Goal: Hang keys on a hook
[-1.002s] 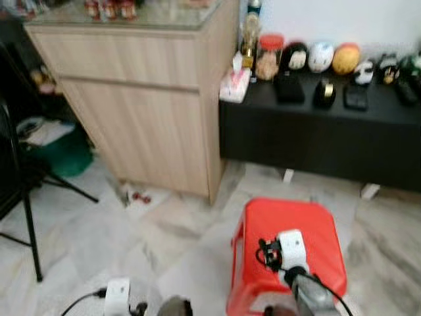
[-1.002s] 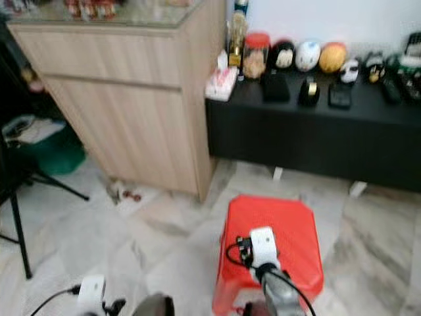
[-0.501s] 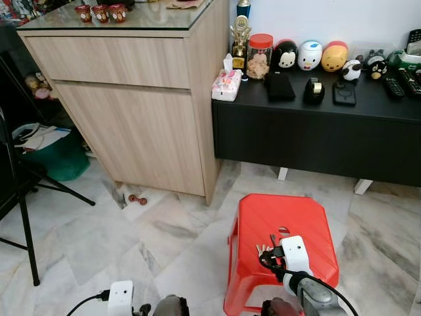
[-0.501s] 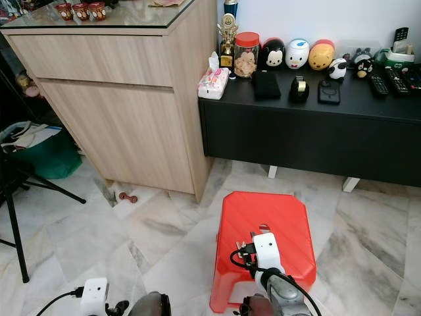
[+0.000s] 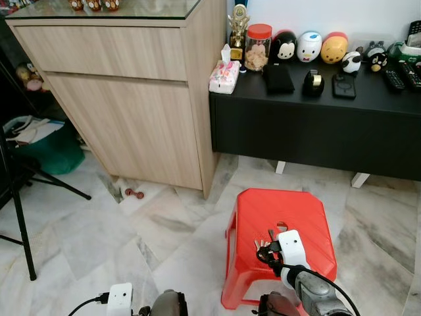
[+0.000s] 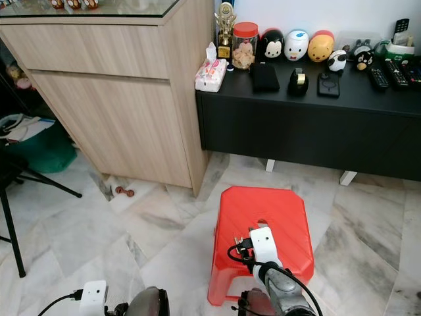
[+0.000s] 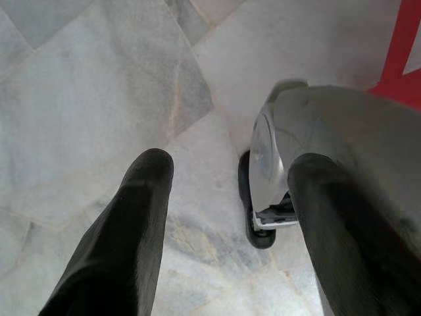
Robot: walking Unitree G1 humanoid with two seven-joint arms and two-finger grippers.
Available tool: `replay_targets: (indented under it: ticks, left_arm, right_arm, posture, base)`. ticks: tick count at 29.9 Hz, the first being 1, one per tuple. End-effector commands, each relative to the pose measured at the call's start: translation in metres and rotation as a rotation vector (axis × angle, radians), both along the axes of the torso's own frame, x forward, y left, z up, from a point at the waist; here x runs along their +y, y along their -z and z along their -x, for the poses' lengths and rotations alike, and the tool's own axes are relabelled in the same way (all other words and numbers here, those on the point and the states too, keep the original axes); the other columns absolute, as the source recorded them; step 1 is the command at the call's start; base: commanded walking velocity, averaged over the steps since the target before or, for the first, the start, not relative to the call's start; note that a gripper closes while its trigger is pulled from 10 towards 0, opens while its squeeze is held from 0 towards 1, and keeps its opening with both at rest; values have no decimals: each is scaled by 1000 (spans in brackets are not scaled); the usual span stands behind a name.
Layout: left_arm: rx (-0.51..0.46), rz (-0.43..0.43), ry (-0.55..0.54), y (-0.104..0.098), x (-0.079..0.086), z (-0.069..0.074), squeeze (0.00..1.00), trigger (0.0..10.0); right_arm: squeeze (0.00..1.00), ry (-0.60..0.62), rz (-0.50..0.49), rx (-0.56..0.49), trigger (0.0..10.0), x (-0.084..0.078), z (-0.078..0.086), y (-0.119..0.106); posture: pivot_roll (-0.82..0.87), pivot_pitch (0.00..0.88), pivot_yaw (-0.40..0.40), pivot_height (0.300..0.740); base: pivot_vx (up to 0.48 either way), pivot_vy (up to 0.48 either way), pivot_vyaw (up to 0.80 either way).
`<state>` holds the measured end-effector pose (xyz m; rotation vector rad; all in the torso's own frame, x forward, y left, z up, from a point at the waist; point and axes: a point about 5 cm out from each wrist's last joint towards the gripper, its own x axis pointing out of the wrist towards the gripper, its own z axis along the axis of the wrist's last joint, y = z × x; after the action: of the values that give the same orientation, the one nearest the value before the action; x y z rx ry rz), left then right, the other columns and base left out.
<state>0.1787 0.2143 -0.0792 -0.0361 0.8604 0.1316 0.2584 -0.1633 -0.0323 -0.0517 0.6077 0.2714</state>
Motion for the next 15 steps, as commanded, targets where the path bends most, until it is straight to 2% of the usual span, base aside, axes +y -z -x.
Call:
replay_targets:
  ticks: [1, 9, 15]
  left_arm:
    - [27, -9, 13, 4, 2, 10, 0, 10000]
    - [-6, -11, 11, 5, 4, 16, 0, 10000]
    - [-46, -10, 16, 2, 1, 13, 0, 10000]
  right_arm:
    - [0, -12, -12, 10, 10000, 2, 4, 3]
    - [0, -37, -27, 9, 10000, 4, 11, 6]
    - [0, -38, -34, 5, 10000, 5, 12, 7]
  posture:
    - [51, 181, 23, 638]
    - [72, 236, 12, 638]
    - [78, 255, 9, 638]
  base:
    - [0, 0, 0]
    - [0, 0, 0]
    - [0, 0, 0]
